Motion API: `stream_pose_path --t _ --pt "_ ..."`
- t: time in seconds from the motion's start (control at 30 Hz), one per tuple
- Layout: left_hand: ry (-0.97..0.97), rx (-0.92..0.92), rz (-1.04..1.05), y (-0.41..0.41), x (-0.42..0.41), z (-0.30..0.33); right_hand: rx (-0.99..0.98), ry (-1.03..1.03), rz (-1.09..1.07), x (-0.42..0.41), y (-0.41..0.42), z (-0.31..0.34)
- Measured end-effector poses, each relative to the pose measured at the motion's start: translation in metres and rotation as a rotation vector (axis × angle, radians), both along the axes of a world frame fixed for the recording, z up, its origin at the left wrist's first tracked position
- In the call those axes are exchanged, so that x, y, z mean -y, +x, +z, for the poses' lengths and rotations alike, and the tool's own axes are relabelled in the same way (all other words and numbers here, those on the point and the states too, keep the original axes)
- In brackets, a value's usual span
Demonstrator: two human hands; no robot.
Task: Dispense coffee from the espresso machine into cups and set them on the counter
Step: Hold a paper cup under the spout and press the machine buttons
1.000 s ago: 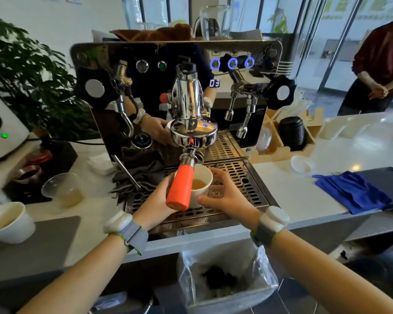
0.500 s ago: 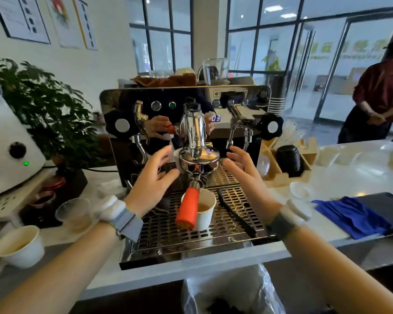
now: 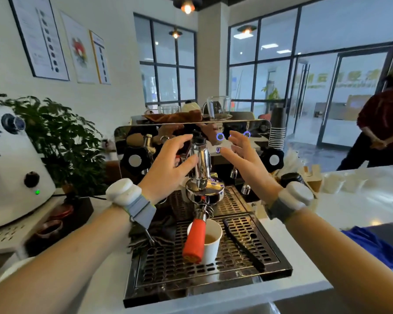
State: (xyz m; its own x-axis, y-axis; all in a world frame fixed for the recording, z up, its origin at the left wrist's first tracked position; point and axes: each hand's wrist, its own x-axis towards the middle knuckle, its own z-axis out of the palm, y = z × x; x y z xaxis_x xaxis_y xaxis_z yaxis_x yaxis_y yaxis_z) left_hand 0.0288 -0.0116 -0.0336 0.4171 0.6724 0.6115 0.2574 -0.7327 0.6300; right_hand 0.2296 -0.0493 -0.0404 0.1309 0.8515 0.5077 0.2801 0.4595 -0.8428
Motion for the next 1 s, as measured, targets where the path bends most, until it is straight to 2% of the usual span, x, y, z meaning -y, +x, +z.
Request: stream_pose_path --t 0.17,0.3,0.4,0.53,0.67,0.8,1.0 --pt "0.122 0.001 0.024 -0.001 -0.001 0.034 0.029 0.044 -0.013 -0.013 0.003 0.03" --pt "0.347 -0.056 0.139 -0.012 -0.007 0.059 0.119 0.094 -0.112 -0.028 0.013 0.061" --pt "0.42 -0.111 0.227 -0.024 -0.014 0.067 0.13 0.077 -0.181 -0.041 0.028 0.082" --pt "0.425 -0.218 0.333 -0.038 -0.025 0.061 0.338 -0.071 -0.337 -0.064 0.056 0.091" --pt "0.469 -0.362 0.421 -0.043 -0.026 0.053 0.577 -0.188 -0.388 -0.08 0.073 0.084" --pt "0.516 -0.355 0.467 -0.04 -0.028 0.051 0.704 -0.298 -0.399 -0.09 0.086 0.083" --pt "0.583 -0.313 0.534 -0.039 -0.032 0.046 0.861 -0.241 -0.453 -0.099 0.09 0.082"
